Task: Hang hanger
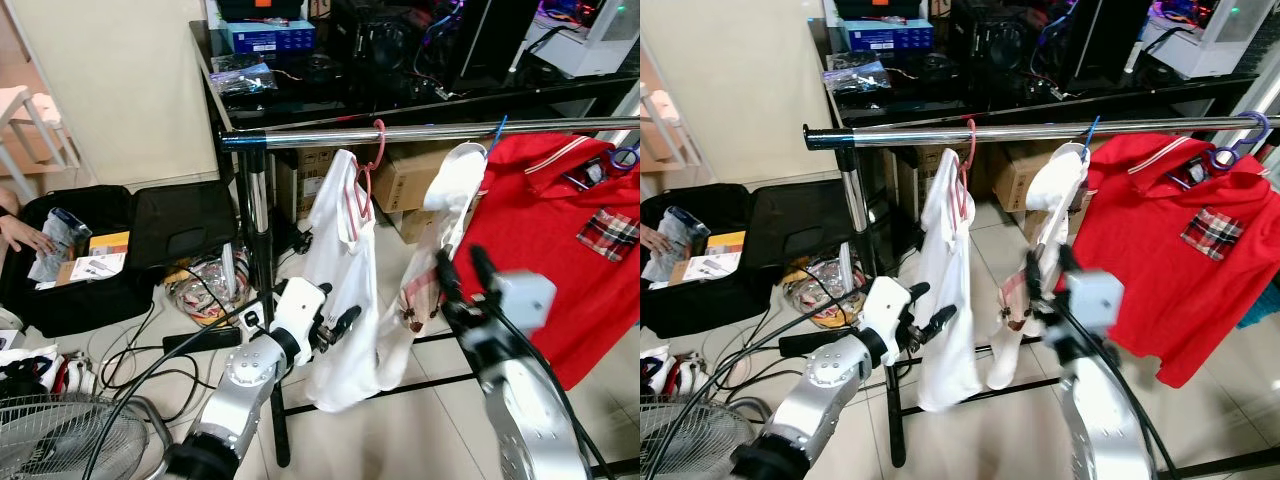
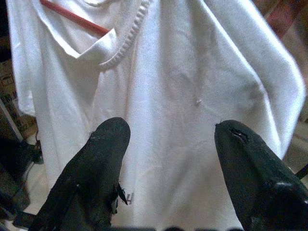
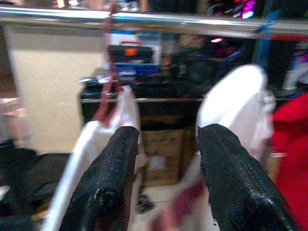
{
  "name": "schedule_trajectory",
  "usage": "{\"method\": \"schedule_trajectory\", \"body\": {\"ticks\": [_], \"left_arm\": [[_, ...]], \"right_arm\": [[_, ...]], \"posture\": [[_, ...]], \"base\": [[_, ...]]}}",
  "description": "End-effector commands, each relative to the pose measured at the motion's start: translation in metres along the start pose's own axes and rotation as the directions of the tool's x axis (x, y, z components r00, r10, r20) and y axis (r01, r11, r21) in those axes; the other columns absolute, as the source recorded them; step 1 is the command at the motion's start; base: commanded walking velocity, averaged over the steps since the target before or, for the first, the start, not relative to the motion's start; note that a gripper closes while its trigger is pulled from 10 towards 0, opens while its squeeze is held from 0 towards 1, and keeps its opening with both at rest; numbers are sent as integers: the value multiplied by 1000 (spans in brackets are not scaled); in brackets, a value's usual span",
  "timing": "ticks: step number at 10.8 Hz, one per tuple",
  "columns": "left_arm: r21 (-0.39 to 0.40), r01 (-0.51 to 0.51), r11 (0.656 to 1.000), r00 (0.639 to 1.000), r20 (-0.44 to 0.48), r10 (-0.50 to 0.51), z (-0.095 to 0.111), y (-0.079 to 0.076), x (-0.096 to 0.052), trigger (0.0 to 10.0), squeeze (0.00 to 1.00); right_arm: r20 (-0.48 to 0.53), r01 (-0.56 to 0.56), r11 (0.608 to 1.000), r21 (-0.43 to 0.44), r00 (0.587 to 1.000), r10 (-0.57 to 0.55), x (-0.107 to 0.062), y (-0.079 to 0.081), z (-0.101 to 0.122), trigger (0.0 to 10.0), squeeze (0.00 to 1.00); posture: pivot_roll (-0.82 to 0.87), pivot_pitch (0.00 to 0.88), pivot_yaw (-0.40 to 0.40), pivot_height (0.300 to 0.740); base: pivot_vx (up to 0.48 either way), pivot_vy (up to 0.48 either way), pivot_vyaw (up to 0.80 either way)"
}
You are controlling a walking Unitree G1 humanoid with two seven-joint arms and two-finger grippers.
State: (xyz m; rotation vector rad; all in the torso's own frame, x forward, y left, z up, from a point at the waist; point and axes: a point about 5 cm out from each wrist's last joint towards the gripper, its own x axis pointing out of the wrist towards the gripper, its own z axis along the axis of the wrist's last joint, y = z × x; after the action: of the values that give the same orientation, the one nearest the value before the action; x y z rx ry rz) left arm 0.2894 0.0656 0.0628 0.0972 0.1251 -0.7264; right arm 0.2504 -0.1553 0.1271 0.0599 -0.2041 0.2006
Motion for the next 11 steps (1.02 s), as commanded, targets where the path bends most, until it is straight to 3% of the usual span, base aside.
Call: {"method": "schedule_trajectory", "body": {"ticks": [1, 3, 5, 6, 9, 11], "left_arm": [[27, 23, 999, 999, 23, -24, 6, -7, 7, 10000, 0], [55, 28, 998, 999, 45, -31, 10, -8, 11, 10000, 0], [63, 21, 998, 999, 45, -23, 6, -5, 7, 10000, 0], [65, 17, 998, 999, 47, -20, 4, -4, 3, 10000, 0], [66, 14, 998, 999, 44, -17, -2, -6, -7, 10000, 0], [61, -1, 998, 999, 37, -1, -6, -4, -12, 10000, 0]], "right_arm": [[-31, -59, 998, 36, 998, 60, 2, 8, -3, 10000, 0], [-111, -135, 987, 90, 983, 145, 7, 24, -18, 10000, 0], [-172, -171, 983, 73, 968, 181, 15, 36, -29, 10000, 0], [-209, -143, 989, 32, 967, 147, 21, 38, -38, 10000, 0], [-191, -67, 998, 6, 979, 67, 32, 33, -37, 10000, 0], [-207, -84, 996, 11, 975, 84, 34, 36, -42, 10000, 0]], "posture": [[114, 74, -36, 740], [119, 72, -34, 740], [123, 67, -26, 740], [130, 68, -28, 740], [153, 69, -32, 740], [158, 69, -35, 740]], "base": [[0, 0, 0], [0, 0, 0], [0, 0, 0], [0, 0, 0], [0, 0, 0], [0, 0, 0]]}}
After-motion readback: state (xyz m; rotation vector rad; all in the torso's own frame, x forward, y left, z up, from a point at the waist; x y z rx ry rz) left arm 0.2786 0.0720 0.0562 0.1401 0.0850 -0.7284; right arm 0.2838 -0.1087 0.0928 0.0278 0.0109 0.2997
